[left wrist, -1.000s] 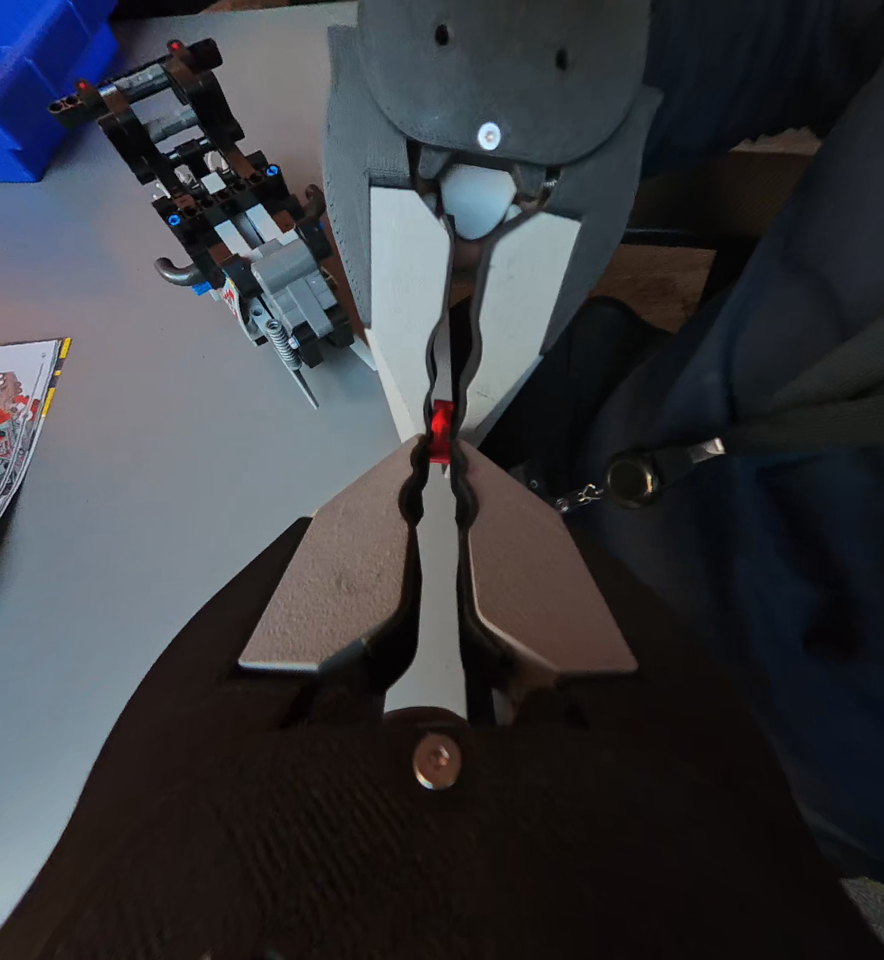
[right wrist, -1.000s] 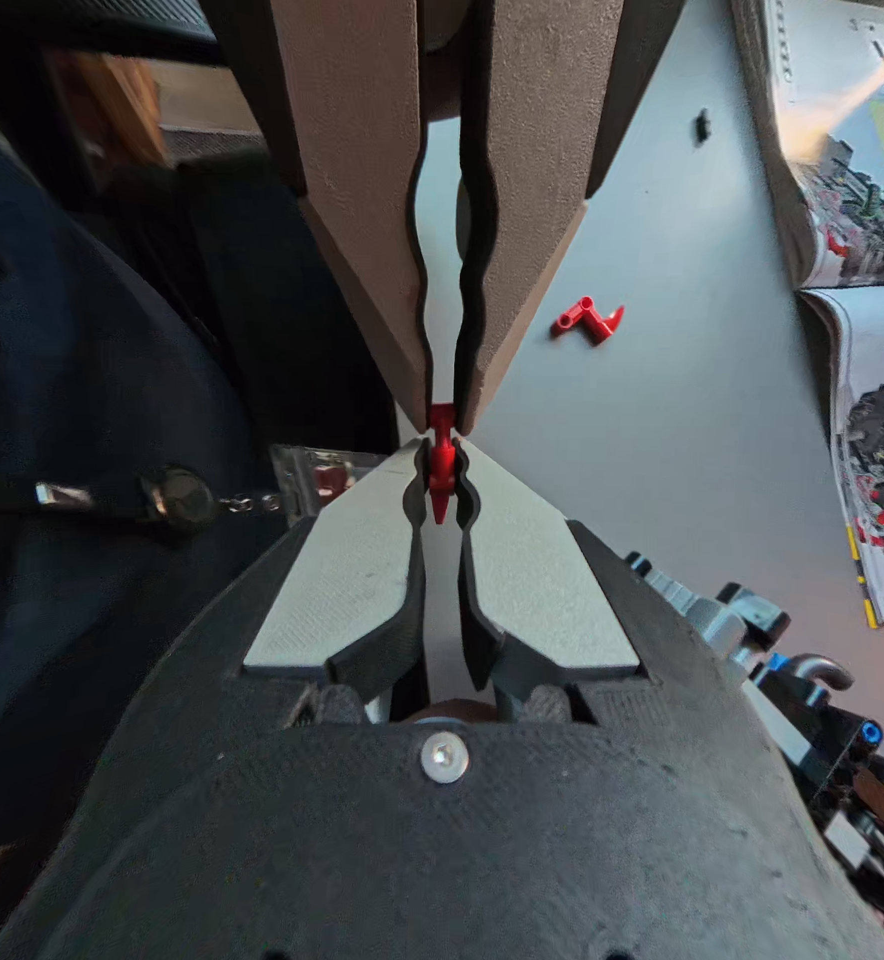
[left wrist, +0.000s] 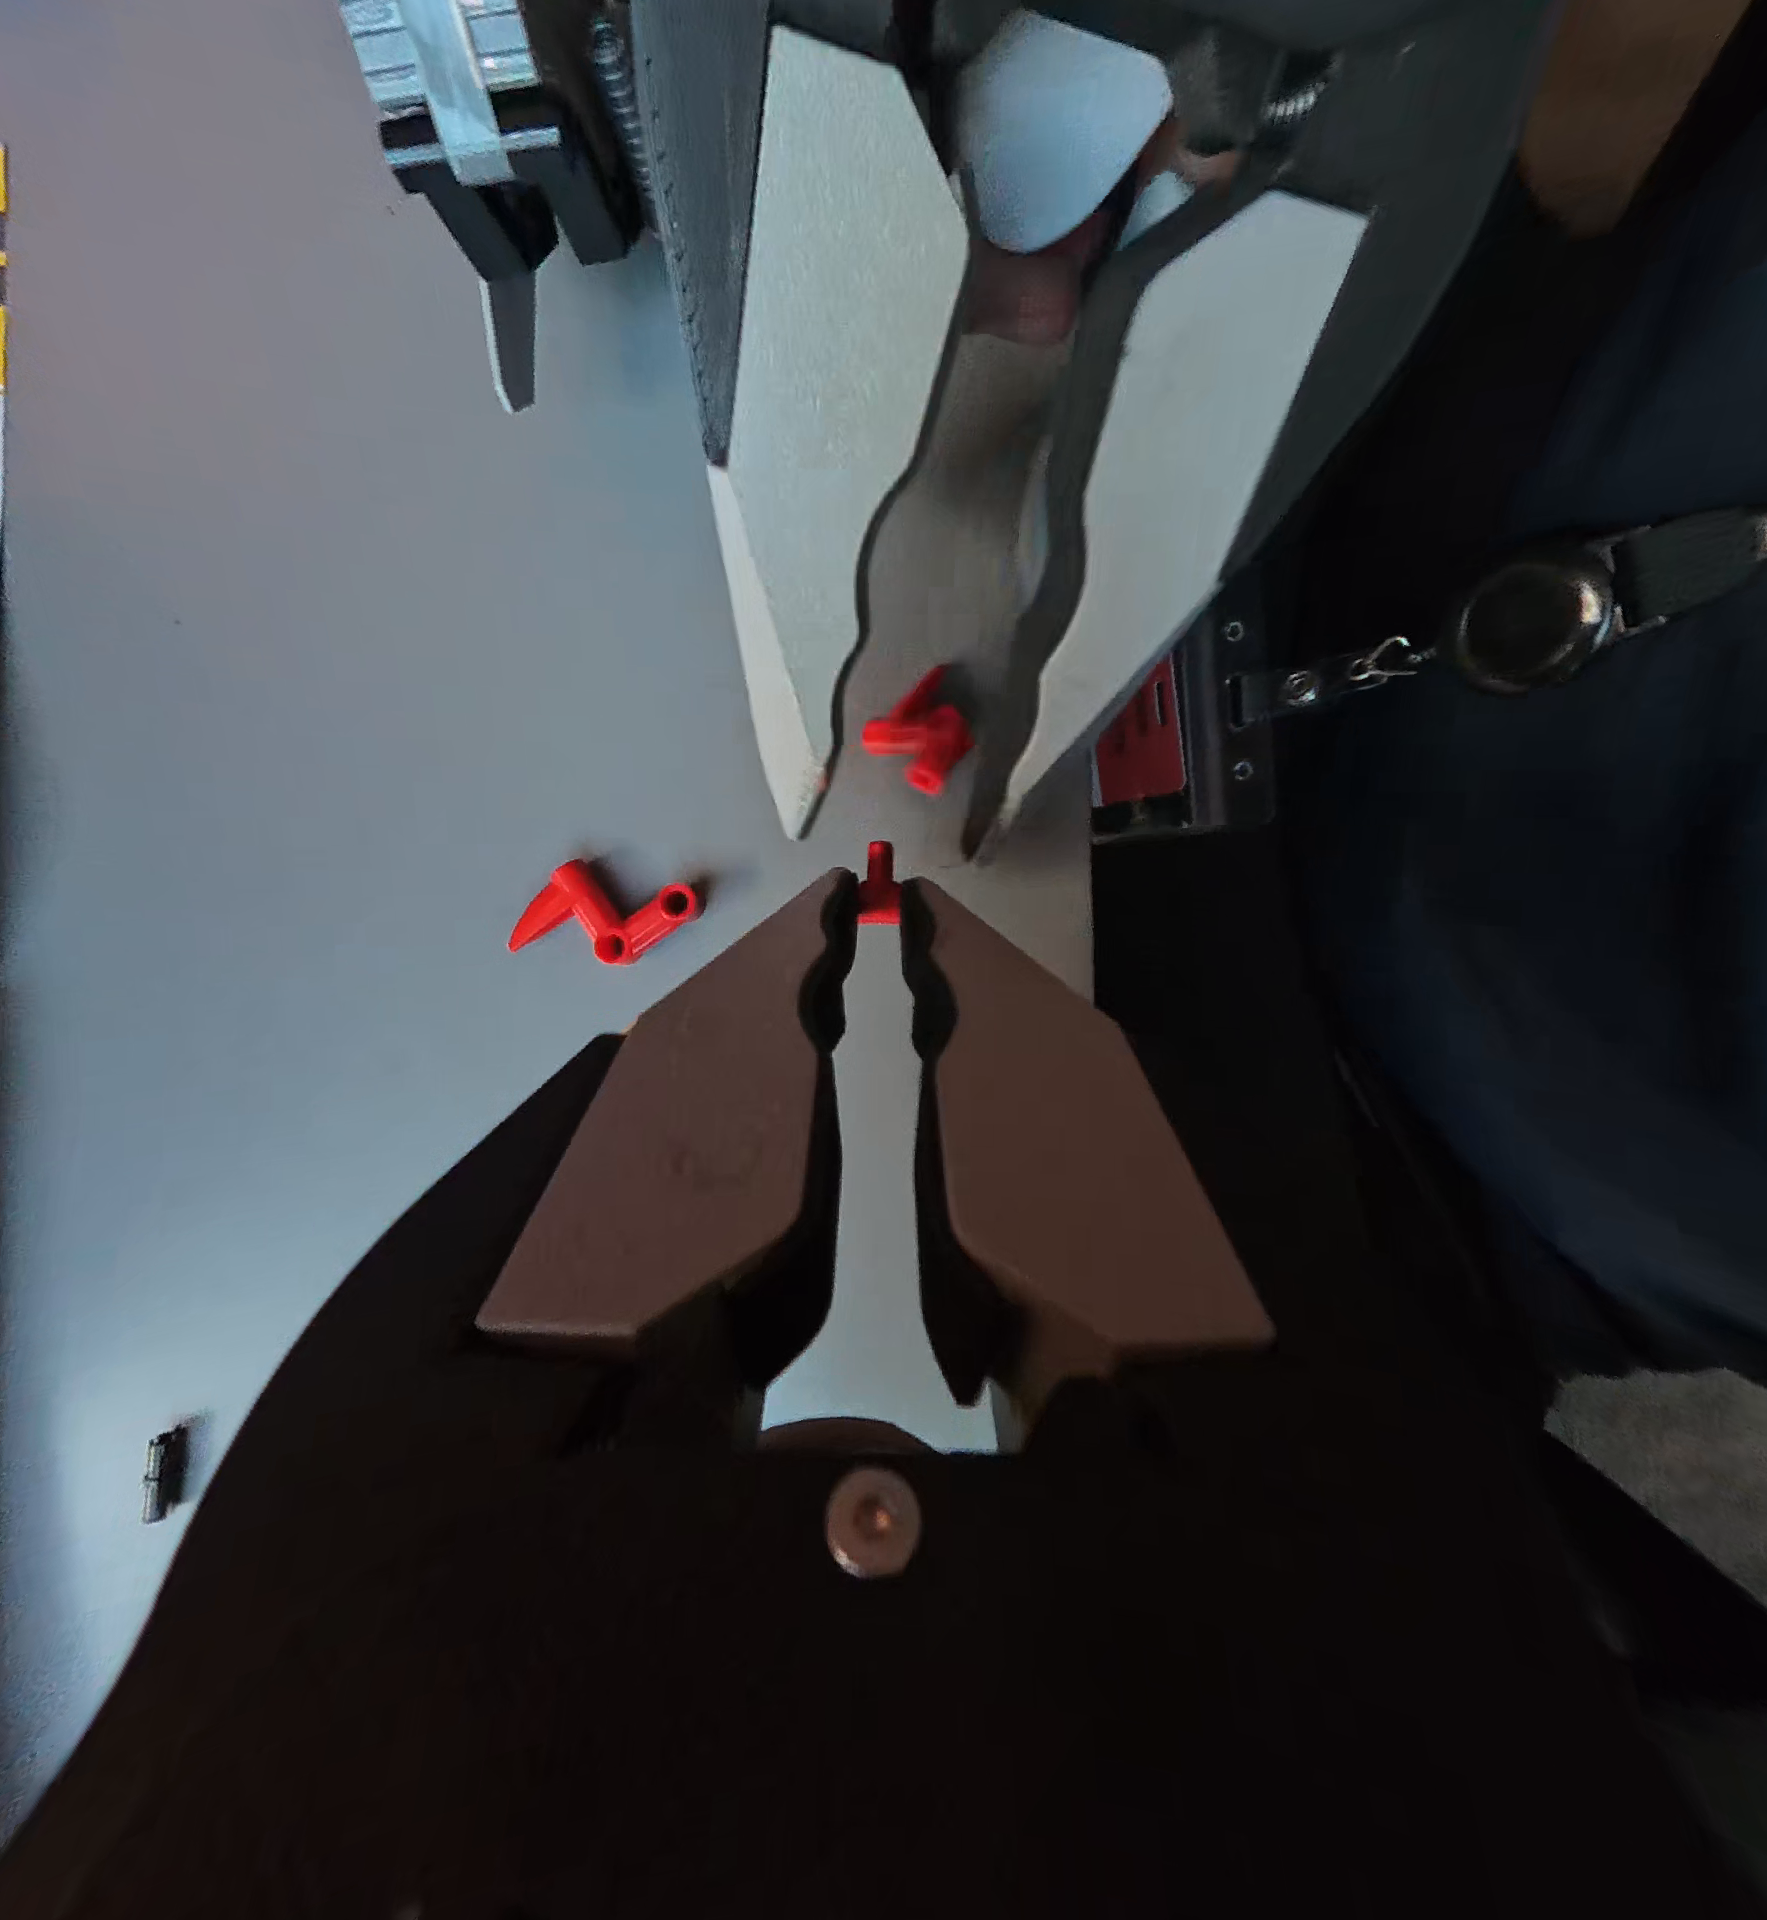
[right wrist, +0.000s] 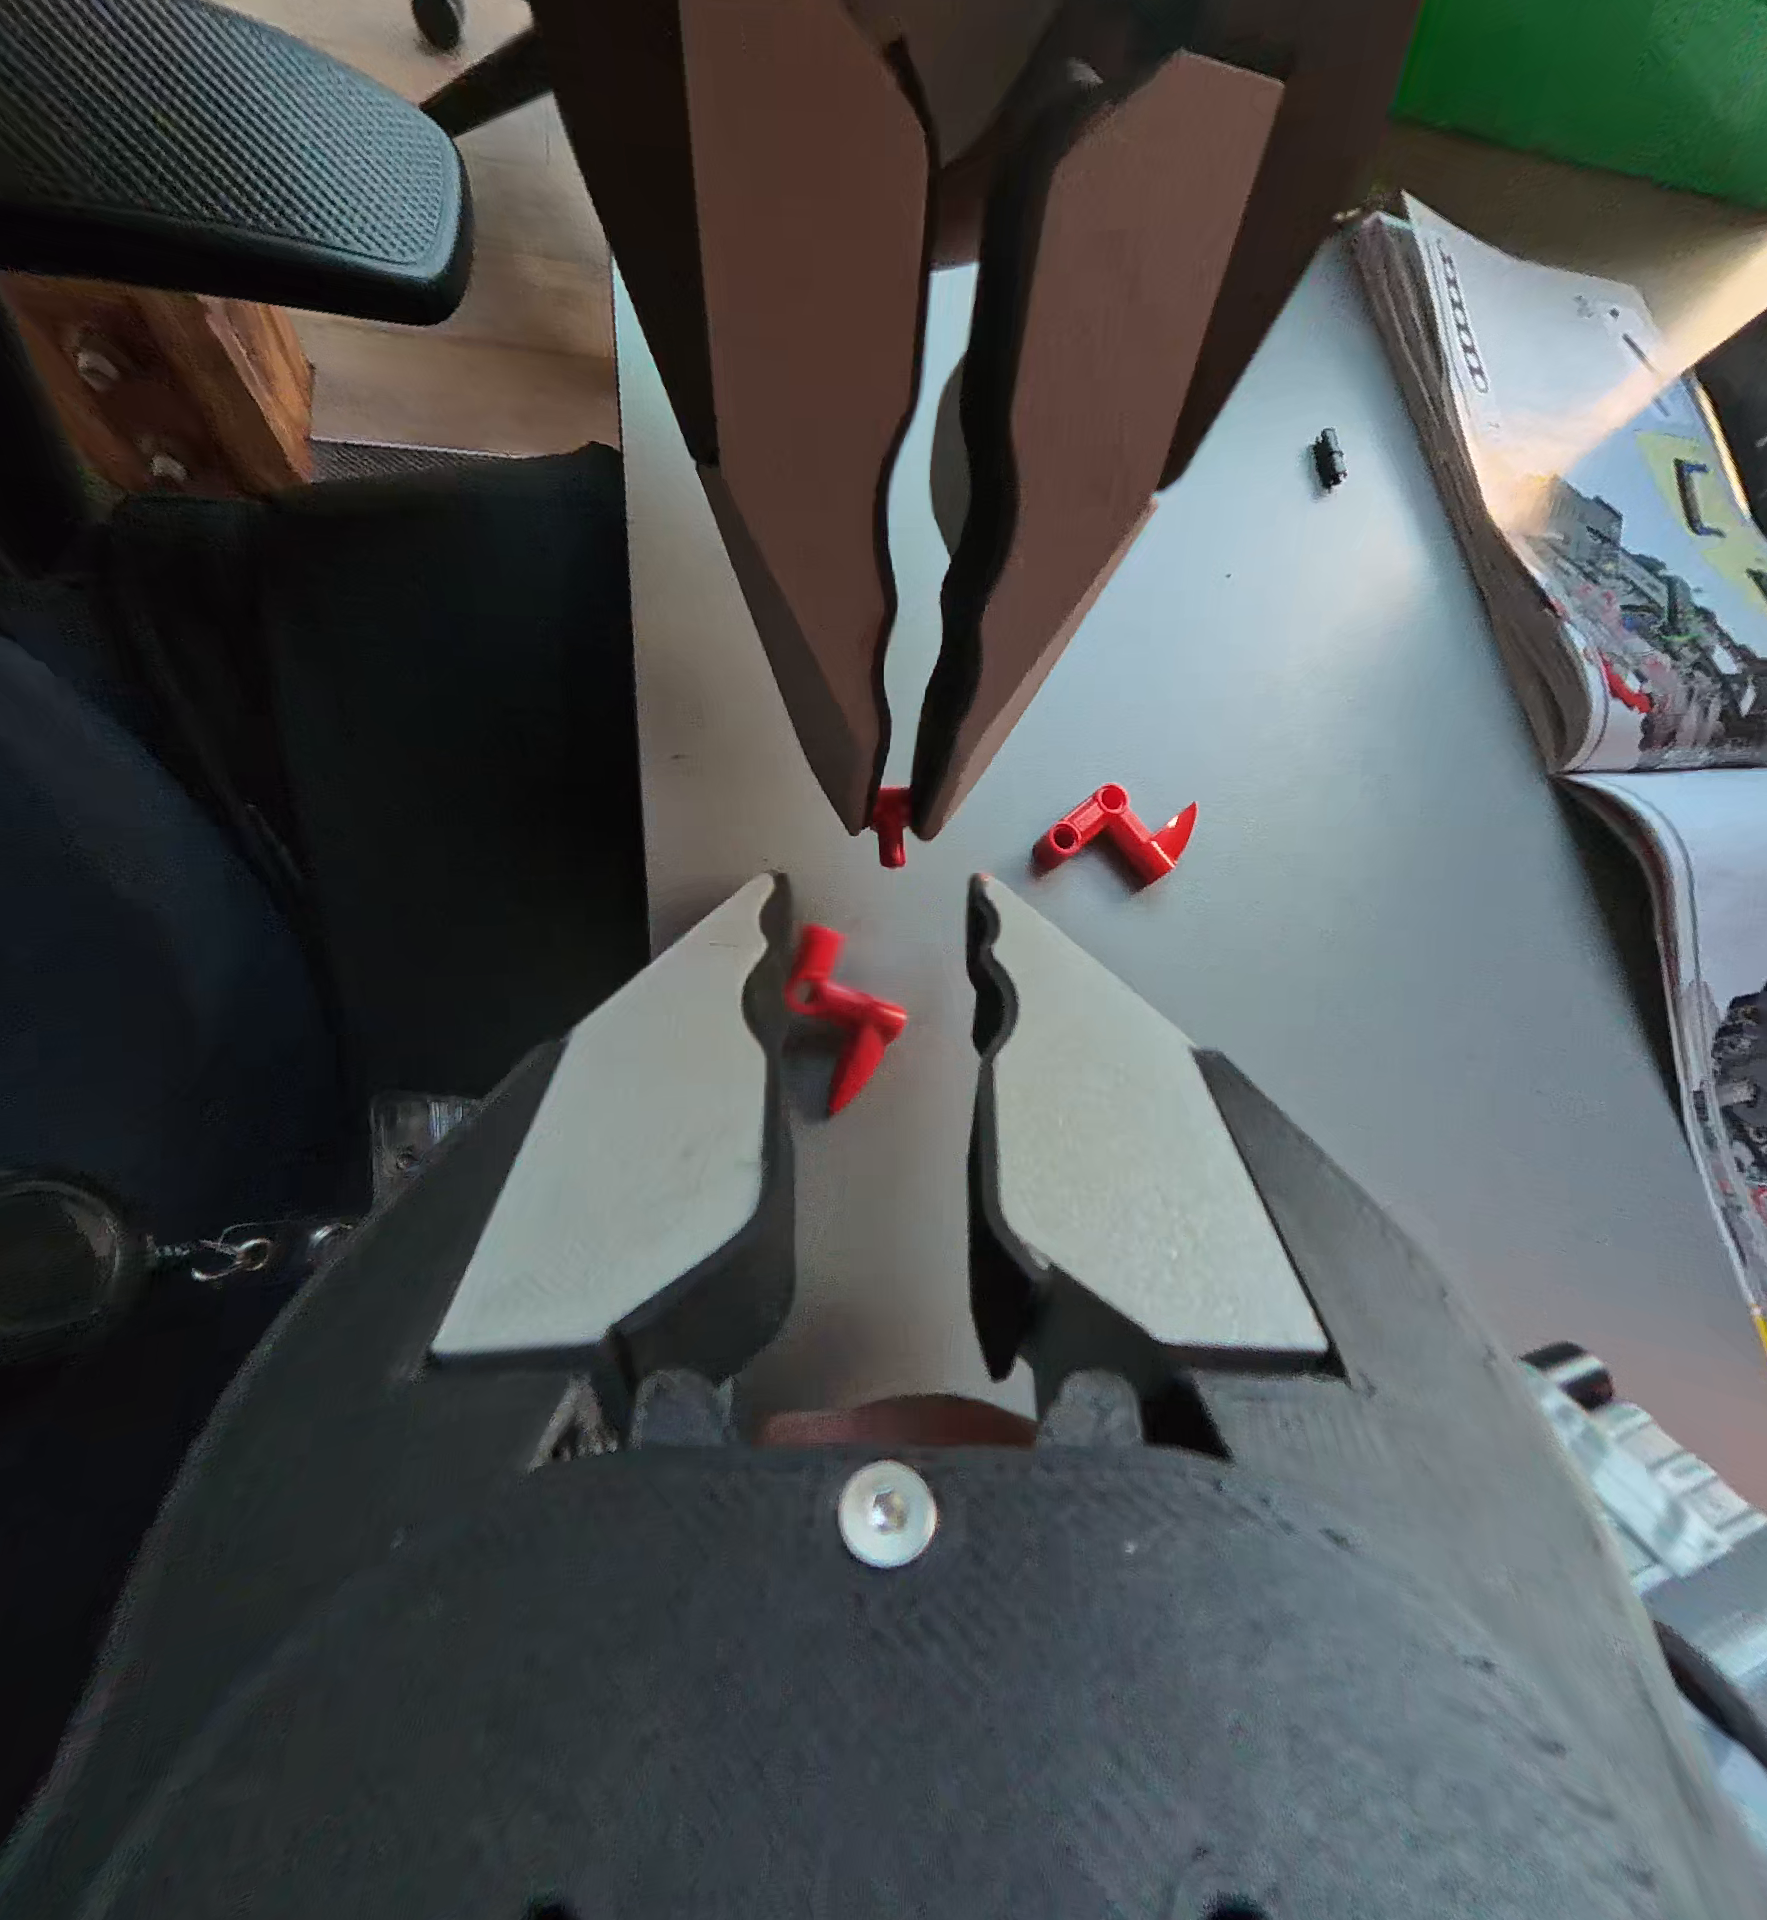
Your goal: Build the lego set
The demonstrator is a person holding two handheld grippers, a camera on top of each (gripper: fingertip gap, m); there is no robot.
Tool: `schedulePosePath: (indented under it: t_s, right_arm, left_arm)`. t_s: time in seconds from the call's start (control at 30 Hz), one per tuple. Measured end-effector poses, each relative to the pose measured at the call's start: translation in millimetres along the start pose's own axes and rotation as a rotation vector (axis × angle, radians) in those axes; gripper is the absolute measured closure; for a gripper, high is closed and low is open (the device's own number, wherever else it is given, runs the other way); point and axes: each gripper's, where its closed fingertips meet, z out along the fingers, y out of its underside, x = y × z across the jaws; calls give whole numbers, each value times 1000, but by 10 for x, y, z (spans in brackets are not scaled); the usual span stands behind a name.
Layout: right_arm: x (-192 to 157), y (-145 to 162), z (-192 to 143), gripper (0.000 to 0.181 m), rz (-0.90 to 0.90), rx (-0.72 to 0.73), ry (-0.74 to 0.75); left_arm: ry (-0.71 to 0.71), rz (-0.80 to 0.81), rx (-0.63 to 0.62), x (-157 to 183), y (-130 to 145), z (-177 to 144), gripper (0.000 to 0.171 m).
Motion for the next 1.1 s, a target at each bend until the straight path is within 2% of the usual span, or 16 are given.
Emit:
schedulePosePath:
  t_s: [0.07, 0.23, 0.3, 0.43, 0.5, 0.67, 0.73, 0.83, 0.93, 1.1]
  right_arm:
    - [2, 26, -23, 139, 29, -3, -8]
    - [-1, 80, -209, 136, 65, 18, 32]
    - [-76, 85, -317, 147, 20, 32, 38]
    - [-247, 61, -469, 156, -42, 52, -18]
    - [-258, 93, -453, 157, -92, 42, -34]
    - [-292, 155, -254, 146, -109, 0, -113]
    - [-300, 151, -187, 149, -122, -6, -99]
    - [-348, 108, -188, 165, -137, 5, -95]
    - [-348, 118, -185, 155, -185, -8, -19]
    - [-361, 76, -245, 161, -428, 9, 142]
  left_arm:
    - [-8, -13, 22, -20, 9, 2, 166]
    - [-13, -18, 80, 17, 34, 6, 166]
    - [-16, -18, 99, 32, 85, 22, 167]
    - [-14, -20, 167, 121, 82, 2, 167]
    - [-28, 16, 199, 180, 19, -6, 166]
    - [-99, 61, 169, 254, -2, 46, 166]
    - [-146, 111, 158, 292, -4, 53, 166]
    - [-192, 140, 135, 343, 32, 73, 166]
    - [-214, 140, 136, 399, 65, 82, 167]
    - [-244, 119, 187, 437, 63, 56, 167]
